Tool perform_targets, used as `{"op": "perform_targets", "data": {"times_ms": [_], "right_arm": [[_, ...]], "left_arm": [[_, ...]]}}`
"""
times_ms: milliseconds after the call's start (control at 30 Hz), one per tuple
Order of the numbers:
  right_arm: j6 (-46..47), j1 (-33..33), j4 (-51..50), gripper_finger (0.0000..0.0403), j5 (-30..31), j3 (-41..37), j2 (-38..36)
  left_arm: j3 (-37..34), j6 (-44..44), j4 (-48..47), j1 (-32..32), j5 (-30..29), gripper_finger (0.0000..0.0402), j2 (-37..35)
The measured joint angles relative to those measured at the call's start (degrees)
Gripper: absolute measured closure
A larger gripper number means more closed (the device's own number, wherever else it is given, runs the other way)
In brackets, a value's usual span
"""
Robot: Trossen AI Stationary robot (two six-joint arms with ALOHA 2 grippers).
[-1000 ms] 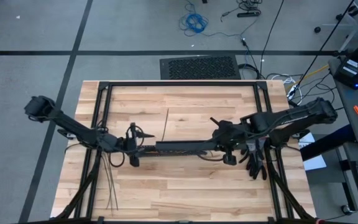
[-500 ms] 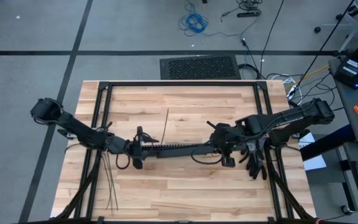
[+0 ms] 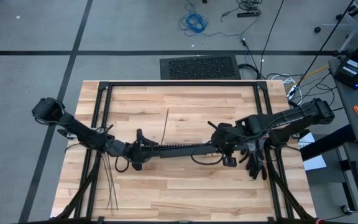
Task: Ziptie cables
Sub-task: Close the black cable duct
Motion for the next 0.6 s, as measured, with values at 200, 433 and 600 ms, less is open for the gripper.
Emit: {"op": "perform_targets", "data": {"times_ms": [200,433,600], "right_arm": [[-1.03,-0.51,1.29,0.0402,0.35,0.00,0.00],[-2.96,-1.50,4.88,0.0402,0.32,0.00,-0.01],[-4.07,-1.77,6.58,0.0402,0.26,0.00,-0.02]], "left_arm": [[0.00,1.53,-0.33,-1.69,2.28,0.0178,0.00],[0.25,1.51,0.21,-1.83,2.98,0.0178,0.00],[3.49,1.07,2.35,-1.83,3.28,0.0181,0.00]]}}
